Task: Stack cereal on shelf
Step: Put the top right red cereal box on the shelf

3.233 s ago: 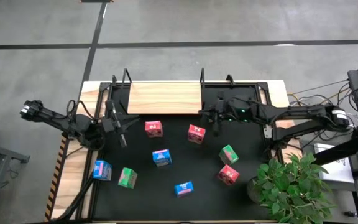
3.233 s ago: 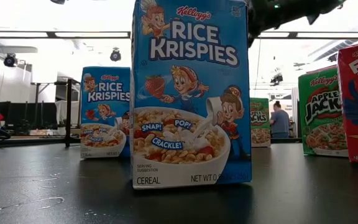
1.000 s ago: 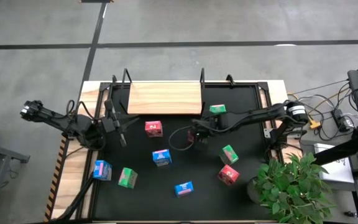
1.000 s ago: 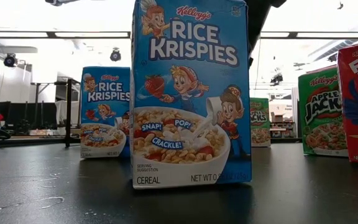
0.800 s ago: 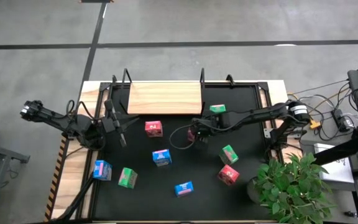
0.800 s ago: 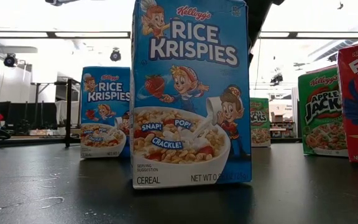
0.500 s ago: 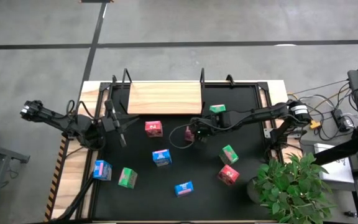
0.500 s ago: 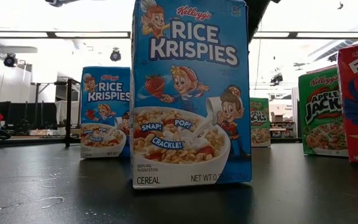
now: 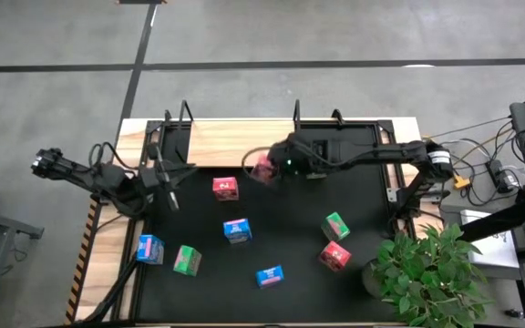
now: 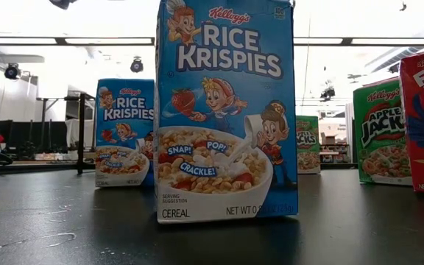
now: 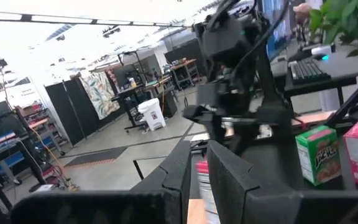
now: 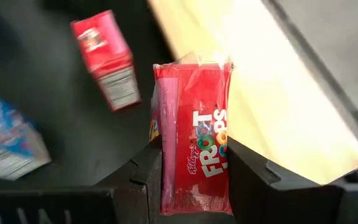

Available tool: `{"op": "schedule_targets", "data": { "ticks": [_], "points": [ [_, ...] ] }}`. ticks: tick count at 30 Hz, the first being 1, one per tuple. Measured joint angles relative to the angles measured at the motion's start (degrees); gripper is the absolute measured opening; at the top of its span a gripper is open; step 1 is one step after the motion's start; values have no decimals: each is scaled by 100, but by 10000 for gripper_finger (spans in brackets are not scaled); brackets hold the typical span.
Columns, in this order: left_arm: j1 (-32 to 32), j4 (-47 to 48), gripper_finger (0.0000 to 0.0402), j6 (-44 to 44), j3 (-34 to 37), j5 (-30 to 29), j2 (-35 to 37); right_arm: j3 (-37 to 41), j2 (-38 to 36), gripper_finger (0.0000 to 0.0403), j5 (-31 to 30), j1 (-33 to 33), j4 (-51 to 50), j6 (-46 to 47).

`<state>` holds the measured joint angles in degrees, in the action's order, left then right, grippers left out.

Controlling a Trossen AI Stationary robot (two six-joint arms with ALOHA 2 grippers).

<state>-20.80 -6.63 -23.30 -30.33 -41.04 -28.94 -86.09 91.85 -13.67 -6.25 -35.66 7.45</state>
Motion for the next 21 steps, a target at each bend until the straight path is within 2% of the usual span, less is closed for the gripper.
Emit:
{"op": "schedule_targets", "data": {
  "ticks": [10, 17, 21],
  "points": [
    [0, 8, 37, 7, 11, 2, 83, 18, 223, 125, 25, -728, 1102, -905],
    [0, 7, 37, -20, 12, 6, 90, 20, 587, 125, 13, -917, 1783, -1381],
    [0, 7, 37, -41, 15, 7, 101, 22, 851, 125, -258, -950, 2009, -1351]
  ]
}}
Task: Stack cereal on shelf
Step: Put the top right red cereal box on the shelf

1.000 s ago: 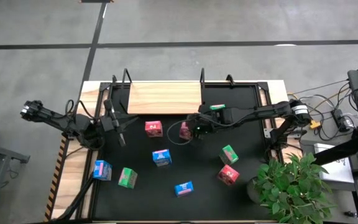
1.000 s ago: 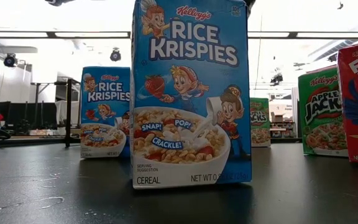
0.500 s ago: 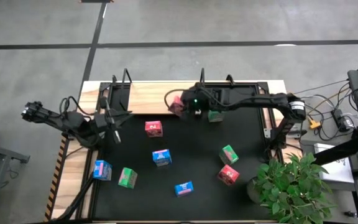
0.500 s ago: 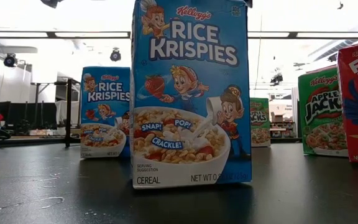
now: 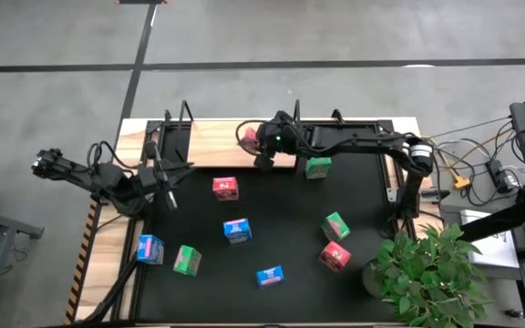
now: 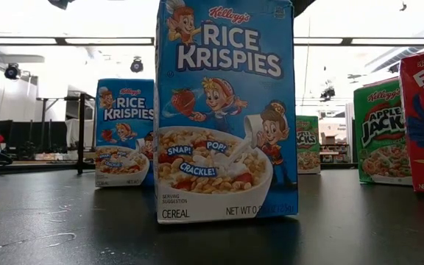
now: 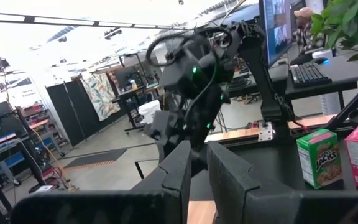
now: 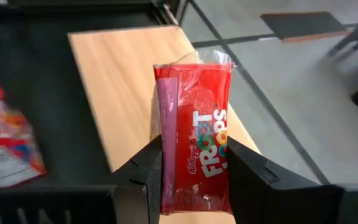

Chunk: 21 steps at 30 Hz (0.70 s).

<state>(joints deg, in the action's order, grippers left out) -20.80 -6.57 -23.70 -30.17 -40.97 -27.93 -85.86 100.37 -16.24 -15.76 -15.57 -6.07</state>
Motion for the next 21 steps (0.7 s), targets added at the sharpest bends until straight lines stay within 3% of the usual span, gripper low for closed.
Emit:
{"op": "schedule_targets", "data": {
  "ticks": [13, 21],
  "points": [
    [0, 15, 37, 37, 0, 0, -10, 7, 495, 129, -27, -60, 465, -146],
    [0, 17, 37, 44, 0, 0, -25, 0, 627, 197, 17, -82, 566, -149]
  ]
}}
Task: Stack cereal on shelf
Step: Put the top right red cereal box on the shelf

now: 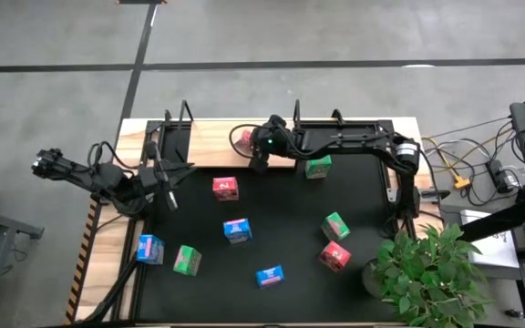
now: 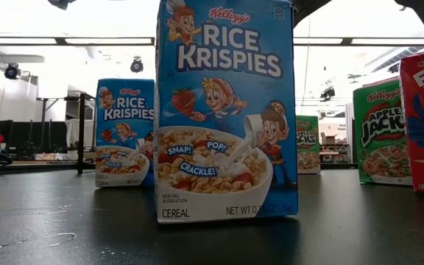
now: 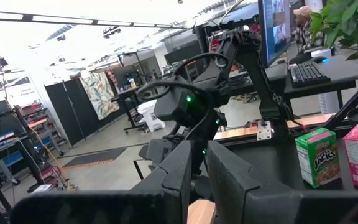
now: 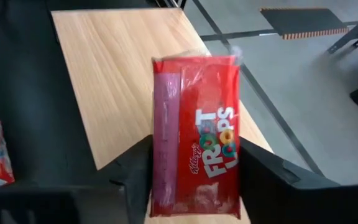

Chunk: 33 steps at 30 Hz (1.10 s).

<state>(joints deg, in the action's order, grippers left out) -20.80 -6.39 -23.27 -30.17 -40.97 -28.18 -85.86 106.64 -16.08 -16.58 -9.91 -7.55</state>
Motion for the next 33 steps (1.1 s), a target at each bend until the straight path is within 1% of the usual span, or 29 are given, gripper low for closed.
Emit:
{"op": "schedule_targets", "data": {
  "ticks": [4, 9, 14, 19, 22, 26, 28, 33],
  "points": [
    [0, 1, 37, -2, 0, 0, 9, 0, 3, 227, 0, -51, 38, 2],
    [0, 0, 37, 26, 0, 0, 2, -124, 3, 249, 0, -83, -6, 49],
    [0, 24, 37, 66, 0, 0, 0, -346, 1, 258, 2, -83, -160, 12],
    [1, -8, 37, 36, 0, 0, 18, -596, -12, 252, 1, -83, -198, -131],
    [2, -48, 37, 24, 0, 0, 22, -823, -12, 231, 6, -55, -683, -135],
    [1, 4, 37, 39, 0, 0, 0, -959, -9, 176, 11, -18, -1174, -121],
    [2, 51, 37, 39, 0, 0, 0, -851, 19, 142, 14, -28, -1183, -167],
    [2, -27, 37, 2, 0, 0, 13, -586, 252, 62, 0, -170, -776, -382]
  ]
}}
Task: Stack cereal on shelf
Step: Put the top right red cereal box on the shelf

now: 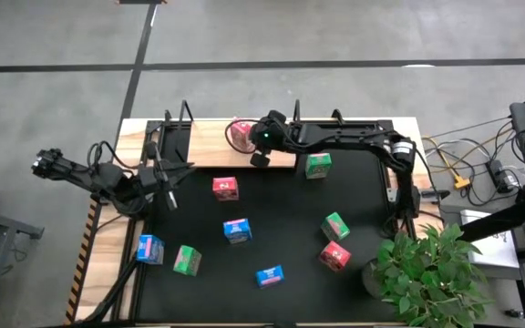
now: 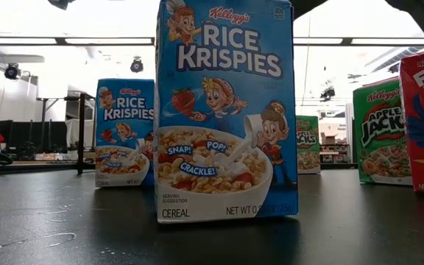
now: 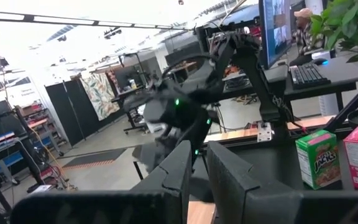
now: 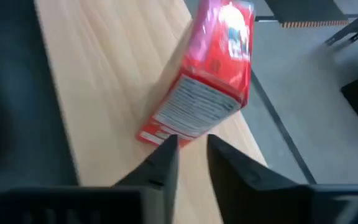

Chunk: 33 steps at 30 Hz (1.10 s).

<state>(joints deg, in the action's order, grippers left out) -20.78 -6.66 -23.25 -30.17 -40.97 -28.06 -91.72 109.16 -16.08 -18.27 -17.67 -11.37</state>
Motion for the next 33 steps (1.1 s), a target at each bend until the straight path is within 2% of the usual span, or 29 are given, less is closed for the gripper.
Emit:
{"op": "schedule_targets", "data": {
  "ticks": [4, 6, 23, 28, 33],
  "points": [
    [0, -7, 37, -2, 0, 0, -3, -2, 266, 17, -4, -62, 348, -189],
    [0, -3, 37, -4, 0, 0, -4, -2, 342, 11, -21, -64, 391, -305],
    [0, -22, 37, -3, 0, 0, -9, -2, 425, 9, -52, -256, 1321, -569],
    [0, -43, 37, 70, 0, 0, -18, -2, 348, 9, -60, -274, 1251, -578],
    [-2, -61, 37, 265, 0, 0, -95, -48, -218, 9, -66, -27, 739, -574]
  ]
}}
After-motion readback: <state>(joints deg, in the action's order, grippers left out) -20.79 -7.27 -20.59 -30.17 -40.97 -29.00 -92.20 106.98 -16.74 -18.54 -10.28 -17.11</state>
